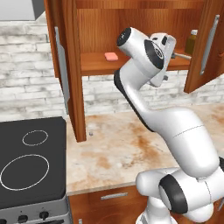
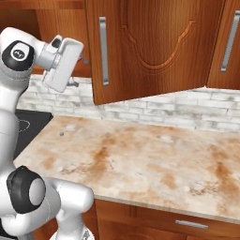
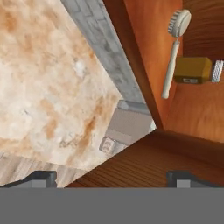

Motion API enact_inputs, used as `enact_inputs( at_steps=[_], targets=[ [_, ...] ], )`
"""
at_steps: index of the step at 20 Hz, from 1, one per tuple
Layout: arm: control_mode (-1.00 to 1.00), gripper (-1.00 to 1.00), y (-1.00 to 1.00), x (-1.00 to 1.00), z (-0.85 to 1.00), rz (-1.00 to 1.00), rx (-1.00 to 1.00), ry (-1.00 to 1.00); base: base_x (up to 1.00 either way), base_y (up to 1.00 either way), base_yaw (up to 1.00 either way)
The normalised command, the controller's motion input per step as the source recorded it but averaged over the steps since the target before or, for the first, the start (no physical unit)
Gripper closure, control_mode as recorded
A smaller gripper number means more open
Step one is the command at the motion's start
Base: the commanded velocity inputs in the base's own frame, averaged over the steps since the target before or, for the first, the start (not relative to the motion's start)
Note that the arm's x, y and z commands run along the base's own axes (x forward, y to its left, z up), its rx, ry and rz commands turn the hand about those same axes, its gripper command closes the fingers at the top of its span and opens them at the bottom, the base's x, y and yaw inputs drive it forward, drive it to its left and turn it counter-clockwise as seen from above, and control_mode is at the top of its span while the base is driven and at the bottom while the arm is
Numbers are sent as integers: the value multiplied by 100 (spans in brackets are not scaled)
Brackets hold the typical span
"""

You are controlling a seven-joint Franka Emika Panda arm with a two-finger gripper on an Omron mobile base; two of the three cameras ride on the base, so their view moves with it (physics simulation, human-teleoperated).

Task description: Pick the bar soap and dish brush from the cabinet and place them on the counter.

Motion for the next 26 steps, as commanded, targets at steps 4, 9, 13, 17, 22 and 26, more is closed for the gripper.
enact_inputs(
  at_steps=[4,9,13,17,22,26],
  targets=[
    [-100,-100,-7,8,0,-20,-11,3,0,0,0],
    [-100,-100,-12,6,-1,-19,-10,2,0,0,0],
    [-100,-100,-18,0,-10,-18,-7,-1,0,0,0],
    [-100,-100,-25,0,-11,-16,-6,0,0,0,0],
    [-100,-100,-26,-3,-9,-14,-4,0,0,0,0],
    [-100,-100,-19,-4,2,-14,-6,0,0,0,0]
  ],
)
